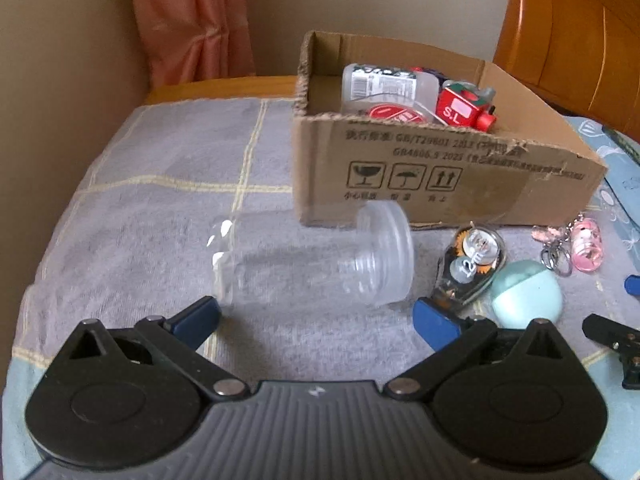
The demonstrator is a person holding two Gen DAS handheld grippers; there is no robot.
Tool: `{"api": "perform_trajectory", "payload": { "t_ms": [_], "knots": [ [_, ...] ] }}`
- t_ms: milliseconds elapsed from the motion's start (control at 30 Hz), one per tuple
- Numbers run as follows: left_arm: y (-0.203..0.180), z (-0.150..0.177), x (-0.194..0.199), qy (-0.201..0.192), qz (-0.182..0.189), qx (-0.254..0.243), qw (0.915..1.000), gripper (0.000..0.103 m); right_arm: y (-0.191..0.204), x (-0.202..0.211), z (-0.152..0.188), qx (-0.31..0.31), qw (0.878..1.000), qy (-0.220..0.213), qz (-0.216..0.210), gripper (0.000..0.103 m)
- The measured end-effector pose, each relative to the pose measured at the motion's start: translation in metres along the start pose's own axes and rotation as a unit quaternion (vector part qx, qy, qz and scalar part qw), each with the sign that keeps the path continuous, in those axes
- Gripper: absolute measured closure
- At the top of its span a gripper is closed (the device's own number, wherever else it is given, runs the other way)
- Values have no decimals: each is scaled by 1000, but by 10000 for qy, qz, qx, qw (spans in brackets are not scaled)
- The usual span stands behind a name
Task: Organize rigid objects
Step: 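Grasp the clear plastic jar with left tool while right tool grasps the pink keychain bottle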
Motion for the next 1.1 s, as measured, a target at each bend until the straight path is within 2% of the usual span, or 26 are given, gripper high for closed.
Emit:
{"api": "perform_trajectory", "payload": {
  "t_ms": [100,400,700,1000,1100],
  "knots": [
    [-1,-3,-1,-61,-161,-34,9998,1,0,-6,-6,212,9995,3,-215,0],
    [31,-7,0,-84,-466,351,9983,1,-12,-23,-27,980,9900,129,-1007,0],
    [32,-9,3,-206,-338,273,9988,1,-8,-41,-48,1543,9792,332,-1276,0],
    [28,-18,3,-394,-240,-54,9989,1,11,-30,-38,1718,9668,677,-1764,0],
    [28,-19,2,-423,-207,-128,9988,1,11,-26,-36,1707,9683,641,-1707,5]
  ]
}}
Point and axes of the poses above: each gripper's, at about its wrist camera, not at the fingertips, and x roughly against the way its jaws point, y to its left, z to its underside, the point moved 5 cm from there along -x, roughly the way its jaws point, and after that the axes turned 7 degrees about -z, right-handed, at the moved point
